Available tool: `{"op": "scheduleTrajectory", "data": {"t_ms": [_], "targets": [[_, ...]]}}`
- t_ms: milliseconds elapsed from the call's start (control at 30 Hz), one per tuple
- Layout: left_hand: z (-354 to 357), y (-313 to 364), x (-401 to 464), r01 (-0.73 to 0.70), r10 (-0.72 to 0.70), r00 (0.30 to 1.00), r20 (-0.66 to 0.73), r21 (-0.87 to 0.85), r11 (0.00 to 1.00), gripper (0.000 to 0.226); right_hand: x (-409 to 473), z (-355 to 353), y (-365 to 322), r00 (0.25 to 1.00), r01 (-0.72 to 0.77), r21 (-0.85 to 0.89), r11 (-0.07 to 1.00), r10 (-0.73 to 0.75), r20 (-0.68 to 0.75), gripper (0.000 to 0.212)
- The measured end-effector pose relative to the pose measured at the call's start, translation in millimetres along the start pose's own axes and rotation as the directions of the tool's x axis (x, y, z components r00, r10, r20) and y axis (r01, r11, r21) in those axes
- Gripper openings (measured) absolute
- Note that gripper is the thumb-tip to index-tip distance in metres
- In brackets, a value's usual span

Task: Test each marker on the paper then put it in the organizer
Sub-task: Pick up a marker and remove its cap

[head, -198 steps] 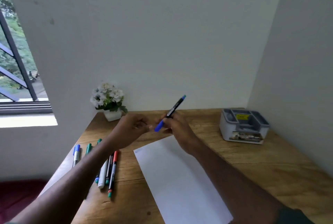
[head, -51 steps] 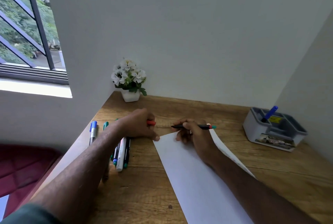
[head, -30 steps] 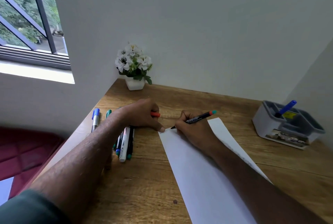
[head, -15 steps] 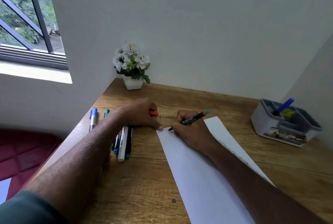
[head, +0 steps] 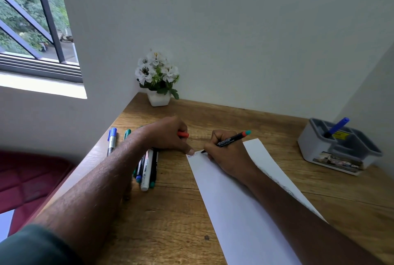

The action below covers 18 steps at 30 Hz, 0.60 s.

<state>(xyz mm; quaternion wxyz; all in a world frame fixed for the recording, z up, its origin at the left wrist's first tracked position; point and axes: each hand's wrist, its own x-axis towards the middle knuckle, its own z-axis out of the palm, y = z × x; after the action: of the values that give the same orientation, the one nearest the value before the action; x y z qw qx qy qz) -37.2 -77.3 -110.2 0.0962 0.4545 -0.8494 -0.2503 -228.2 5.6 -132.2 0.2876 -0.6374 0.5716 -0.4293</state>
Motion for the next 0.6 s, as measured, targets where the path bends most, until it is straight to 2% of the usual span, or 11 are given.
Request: {"op": "scheduleTrajectory", "data": {"t_ms": [233,400,600], "targets": [[-0.1,1.0,-0.9,0.0,0.0,1.0,0.006,0.005,1.0,0.036,1.0,0.2,2.6,1.0,0.0,0.006,1.0,0.0,-0.005,0.023],[0.5,0.6,-0.8,0.006,-0.006,1.0,0.005,0.007,1.0,0.036,1.1,0.2,2.8,1.0,0.011,-0.019,1.0,-0.011,-0.005,0.03],[-0.3,0.9,-0.7,0.007,-0.007,1.0,0.003,0.014,1.0,0.038,0.9,1.1,2.4,1.0,0.015,-0.018,1.0,-0.015,-0.003,0.025]]}}
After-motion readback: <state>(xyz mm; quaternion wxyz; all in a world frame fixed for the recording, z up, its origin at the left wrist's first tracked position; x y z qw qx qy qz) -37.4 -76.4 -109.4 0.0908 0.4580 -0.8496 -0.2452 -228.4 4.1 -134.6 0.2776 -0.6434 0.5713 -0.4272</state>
